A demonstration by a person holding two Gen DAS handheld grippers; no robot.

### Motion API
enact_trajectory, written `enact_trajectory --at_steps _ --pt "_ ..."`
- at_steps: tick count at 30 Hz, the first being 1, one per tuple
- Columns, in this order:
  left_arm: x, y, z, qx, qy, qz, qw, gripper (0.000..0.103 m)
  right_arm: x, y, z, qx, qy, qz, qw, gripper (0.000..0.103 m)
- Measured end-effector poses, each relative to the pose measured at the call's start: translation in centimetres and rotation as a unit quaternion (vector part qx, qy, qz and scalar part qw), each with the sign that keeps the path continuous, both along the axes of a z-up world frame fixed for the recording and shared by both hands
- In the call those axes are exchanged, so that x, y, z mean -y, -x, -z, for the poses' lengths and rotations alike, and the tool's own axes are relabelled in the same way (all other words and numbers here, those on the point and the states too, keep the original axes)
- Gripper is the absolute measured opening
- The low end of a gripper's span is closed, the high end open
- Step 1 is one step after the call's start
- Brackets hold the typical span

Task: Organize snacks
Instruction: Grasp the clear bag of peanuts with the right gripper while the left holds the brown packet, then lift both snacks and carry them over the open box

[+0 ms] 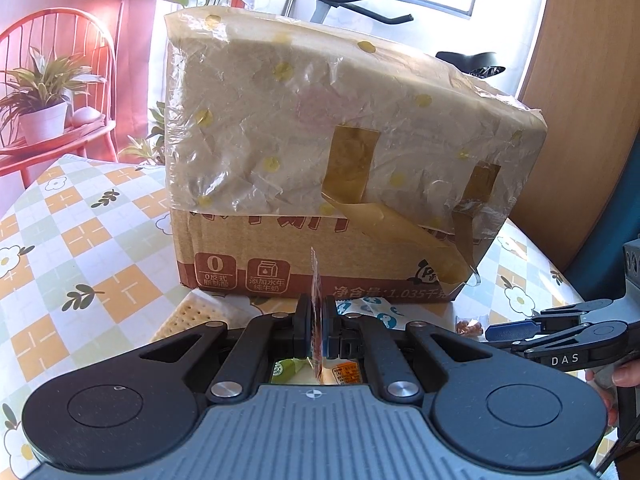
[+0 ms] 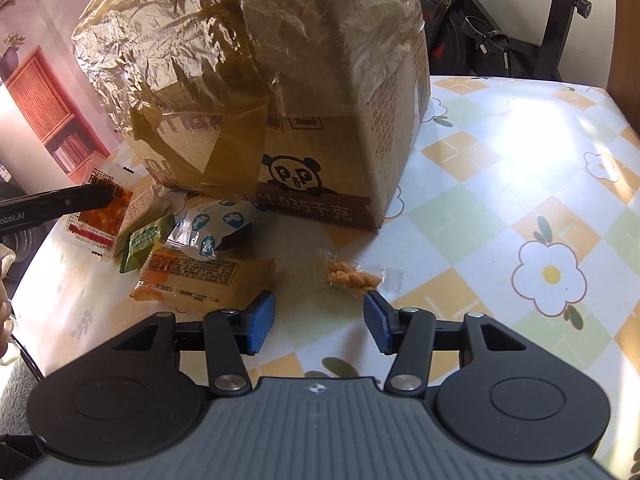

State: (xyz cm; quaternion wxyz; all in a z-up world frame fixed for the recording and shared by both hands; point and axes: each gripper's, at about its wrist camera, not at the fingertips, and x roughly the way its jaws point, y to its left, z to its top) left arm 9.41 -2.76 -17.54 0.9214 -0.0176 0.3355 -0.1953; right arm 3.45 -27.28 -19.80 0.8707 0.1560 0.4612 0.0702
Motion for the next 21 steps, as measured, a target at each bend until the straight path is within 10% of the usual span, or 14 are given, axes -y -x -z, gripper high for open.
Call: enact_trajectory --at_steps 8,21 --pt "0.1 0.0 -0.1 -0.002 0.004 -0.003 1.0000 0.006 -1.1 -1.7 -0.4 0.036 0.124 -0.068 0.989 0.051" --pt "0.2 0.3 -0.7 0.005 0.004 -0.002 1.0000 0.006 -0.7 -0.8 1.0 0.018 0.073 -0.067 0.995 0.025"
